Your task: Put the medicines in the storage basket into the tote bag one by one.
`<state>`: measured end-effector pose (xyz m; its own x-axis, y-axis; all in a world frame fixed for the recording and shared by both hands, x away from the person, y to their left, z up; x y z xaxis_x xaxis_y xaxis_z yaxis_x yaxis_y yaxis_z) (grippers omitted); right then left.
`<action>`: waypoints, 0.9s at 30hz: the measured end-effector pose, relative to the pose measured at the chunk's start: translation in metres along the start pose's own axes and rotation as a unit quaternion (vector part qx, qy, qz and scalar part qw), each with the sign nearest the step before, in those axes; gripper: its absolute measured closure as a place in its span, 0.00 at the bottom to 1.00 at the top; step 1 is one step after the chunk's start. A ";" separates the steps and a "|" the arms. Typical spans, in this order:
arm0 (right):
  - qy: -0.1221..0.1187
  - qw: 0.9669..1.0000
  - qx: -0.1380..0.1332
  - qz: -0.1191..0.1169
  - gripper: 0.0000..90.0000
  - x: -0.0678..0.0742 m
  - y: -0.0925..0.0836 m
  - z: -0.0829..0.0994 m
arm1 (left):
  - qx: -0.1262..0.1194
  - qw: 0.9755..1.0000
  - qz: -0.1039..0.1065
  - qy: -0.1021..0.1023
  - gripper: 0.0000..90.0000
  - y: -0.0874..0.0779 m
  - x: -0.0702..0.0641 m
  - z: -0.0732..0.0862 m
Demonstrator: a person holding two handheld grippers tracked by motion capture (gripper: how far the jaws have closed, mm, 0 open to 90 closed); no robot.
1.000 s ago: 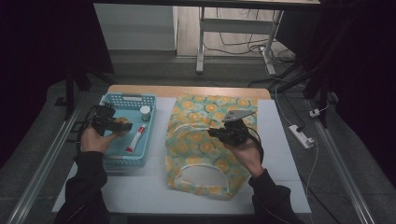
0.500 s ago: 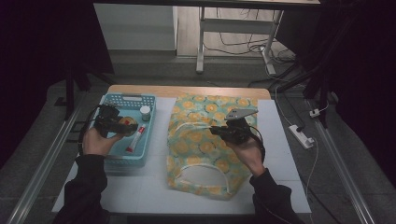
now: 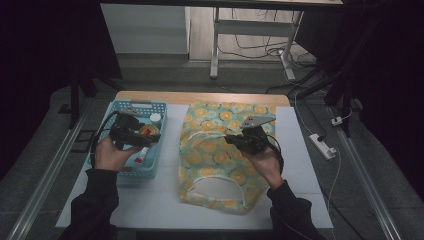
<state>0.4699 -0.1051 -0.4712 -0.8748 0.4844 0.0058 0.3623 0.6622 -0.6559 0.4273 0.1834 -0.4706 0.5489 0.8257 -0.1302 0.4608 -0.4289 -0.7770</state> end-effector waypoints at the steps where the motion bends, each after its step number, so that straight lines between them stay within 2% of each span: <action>1: 0.001 1.000 0.000 -0.001 1.00 0.000 0.000 0.000 | 0.001 1.000 0.003 0.007 0.23 -0.001 -0.004 -0.002; 3: 0.001 1.000 0.000 0.000 1.00 -0.001 0.000 0.000 | -0.001 1.000 0.001 0.017 0.23 -0.003 -0.012 -0.005; 6: 0.002 1.000 0.001 0.000 1.00 0.000 0.001 0.000 | -0.007 0.999 0.019 0.026 0.23 -0.004 -0.023 -0.008; 12: 0.002 1.000 0.003 0.000 1.00 0.001 0.002 -0.001 | -0.010 0.998 0.030 0.050 0.23 -0.005 -0.043 -0.015; 13: 0.002 1.000 0.003 -0.001 1.00 0.001 0.003 -0.001 | -0.010 0.998 0.040 0.053 0.23 -0.004 -0.048 -0.016; 15: 0.002 1.000 0.005 0.001 1.00 0.001 0.003 -0.001 | -0.012 0.997 0.043 0.062 0.23 -0.004 -0.057 -0.018; 18: 0.002 1.000 0.004 0.000 1.00 0.002 0.003 -0.002 | -0.013 0.994 0.072 0.083 0.23 -0.005 -0.075 -0.021; 20: 0.003 1.000 0.004 -0.001 1.00 0.002 0.002 -0.002 | -0.011 0.993 0.062 0.096 0.23 -0.004 -0.082 -0.022; 27: 0.002 1.000 0.003 -0.001 1.00 0.004 0.002 -0.003 | -0.001 0.988 0.085 0.125 0.23 0.009 -0.107 -0.022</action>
<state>0.4681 -0.1002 -0.4706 -0.8743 0.4853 0.0115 0.3575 0.6597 -0.6611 0.3877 0.0834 -0.4500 0.7739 0.6251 -0.1018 0.3481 -0.5541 -0.7562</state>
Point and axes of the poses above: each handheld gripper's, and its own axes: y roughly forward along the jaws, z roughly out of its underside, x roughly to its left, the point moved 8 cm from there along y, roughly forward along the jaws, and after that the axes turned 6 degrees about x, right-handed, at the moved point
